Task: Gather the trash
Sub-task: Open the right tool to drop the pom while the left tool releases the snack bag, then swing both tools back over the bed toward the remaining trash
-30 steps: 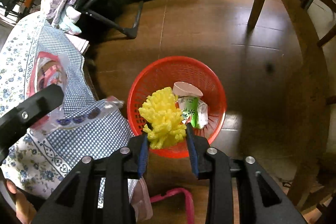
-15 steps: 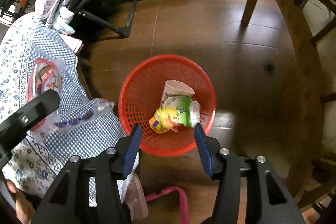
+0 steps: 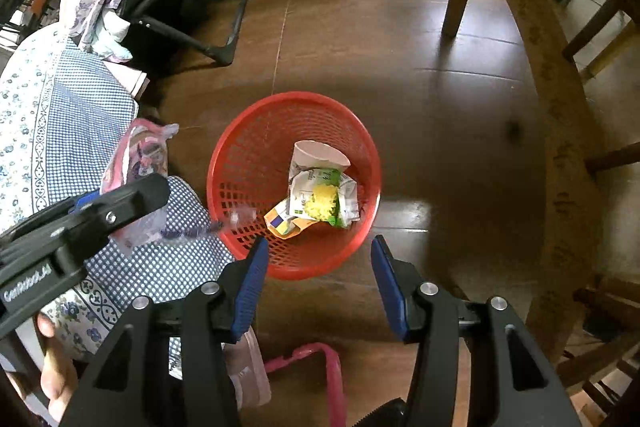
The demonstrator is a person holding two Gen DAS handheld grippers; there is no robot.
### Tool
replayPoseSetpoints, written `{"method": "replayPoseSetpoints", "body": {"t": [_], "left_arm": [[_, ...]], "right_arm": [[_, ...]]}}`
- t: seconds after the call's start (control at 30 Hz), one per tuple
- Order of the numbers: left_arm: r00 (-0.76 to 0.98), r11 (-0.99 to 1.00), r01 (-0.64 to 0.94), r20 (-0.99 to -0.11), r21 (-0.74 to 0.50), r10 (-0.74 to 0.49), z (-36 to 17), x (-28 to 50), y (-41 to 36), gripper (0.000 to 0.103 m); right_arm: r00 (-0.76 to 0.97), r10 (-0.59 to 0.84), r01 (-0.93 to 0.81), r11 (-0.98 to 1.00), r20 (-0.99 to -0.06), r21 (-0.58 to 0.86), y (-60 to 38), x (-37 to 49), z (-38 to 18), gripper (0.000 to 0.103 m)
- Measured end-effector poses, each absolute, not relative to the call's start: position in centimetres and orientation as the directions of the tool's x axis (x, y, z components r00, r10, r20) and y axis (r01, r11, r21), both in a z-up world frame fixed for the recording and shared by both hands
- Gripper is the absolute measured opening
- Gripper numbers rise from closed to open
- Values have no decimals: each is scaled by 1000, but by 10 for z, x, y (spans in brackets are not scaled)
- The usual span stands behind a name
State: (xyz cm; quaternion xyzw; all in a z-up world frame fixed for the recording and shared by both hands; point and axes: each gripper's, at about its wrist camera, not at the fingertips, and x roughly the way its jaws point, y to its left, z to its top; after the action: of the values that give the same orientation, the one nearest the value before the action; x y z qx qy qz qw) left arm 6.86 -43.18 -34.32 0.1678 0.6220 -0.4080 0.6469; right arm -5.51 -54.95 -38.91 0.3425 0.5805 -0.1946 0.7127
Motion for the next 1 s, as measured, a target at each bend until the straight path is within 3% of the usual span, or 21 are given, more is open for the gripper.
{"method": "replayPoseSetpoints", "body": {"t": [0.13,0.3,0.57,0.73,0.9,1.0], "left_arm": [[-103,617,731,-941,-292,-323,-344,71,-432,44],[-102,620,720,-931,-312,-351,-337,75,-429,72],[-104,632,692,-915,-348,-390,-329,80,-427,93],[-86,631,694,-910,-347,-406,-321,80,-425,95],[-50,647,687,-909,-331,-413,-309,82,-415,95],[-14,662,669,-896,-337,-443,-290,85,-403,95]], "right_arm": [[240,132,675,690,-962,263,-548,-58,-393,52],[219,145,667,699,-965,256,-542,-58,-398,52],[203,156,651,715,-967,253,-534,-57,-400,52],[206,154,653,714,-966,253,-536,-55,-396,54],[218,116,662,712,-969,234,-542,-56,-382,74],[223,92,669,710,-970,221,-544,-59,-371,81]]}}
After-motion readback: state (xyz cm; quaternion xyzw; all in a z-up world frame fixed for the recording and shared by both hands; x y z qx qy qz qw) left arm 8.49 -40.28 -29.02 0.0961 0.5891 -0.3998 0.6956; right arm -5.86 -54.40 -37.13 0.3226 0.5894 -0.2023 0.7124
